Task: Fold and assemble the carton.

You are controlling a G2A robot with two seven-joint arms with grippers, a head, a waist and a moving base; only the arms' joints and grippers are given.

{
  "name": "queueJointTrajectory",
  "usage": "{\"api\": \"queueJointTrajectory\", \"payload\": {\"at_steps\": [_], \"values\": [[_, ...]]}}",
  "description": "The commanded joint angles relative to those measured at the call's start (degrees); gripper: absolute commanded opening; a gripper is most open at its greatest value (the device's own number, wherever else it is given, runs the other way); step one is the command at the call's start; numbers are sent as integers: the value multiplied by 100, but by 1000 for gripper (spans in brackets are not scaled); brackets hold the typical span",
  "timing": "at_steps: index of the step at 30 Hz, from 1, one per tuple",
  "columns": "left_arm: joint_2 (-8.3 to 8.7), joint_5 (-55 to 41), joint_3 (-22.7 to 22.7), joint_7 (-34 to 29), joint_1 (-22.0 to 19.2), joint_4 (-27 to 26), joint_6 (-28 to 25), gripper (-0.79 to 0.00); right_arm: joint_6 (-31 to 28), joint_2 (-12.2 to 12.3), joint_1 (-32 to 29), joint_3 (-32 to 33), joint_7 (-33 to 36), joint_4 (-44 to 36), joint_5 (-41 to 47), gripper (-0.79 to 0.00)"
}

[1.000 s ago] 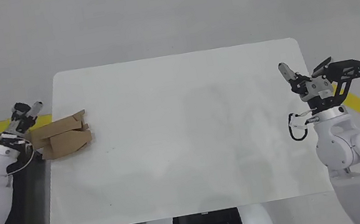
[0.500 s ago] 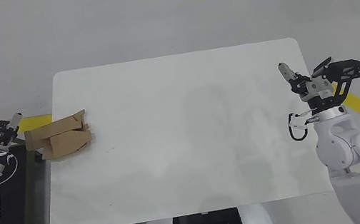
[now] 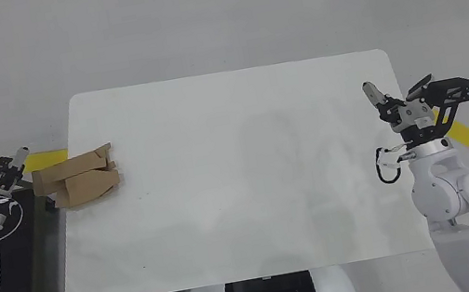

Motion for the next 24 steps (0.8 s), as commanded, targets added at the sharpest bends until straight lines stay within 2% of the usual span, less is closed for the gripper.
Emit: {"api": "queueJointTrajectory", "payload": {"at_steps": [1, 6, 15, 24], "values": [[-10, -137, -32, -9, 56, -28, 142, 0, 0, 0, 0, 0, 0, 0, 0, 0], [68, -569, -304, -251, 217, 77, 394, 0, 0, 0, 0, 0, 0, 0, 0, 0], [239, -439, -610, -419, 308, 438, 918, 0, 0, 0, 0, 0, 0, 0, 0, 0], [193, -193, -548, -683, 114, 811, 1728, 0, 0, 0, 0, 0, 0, 0, 0, 0]]}}
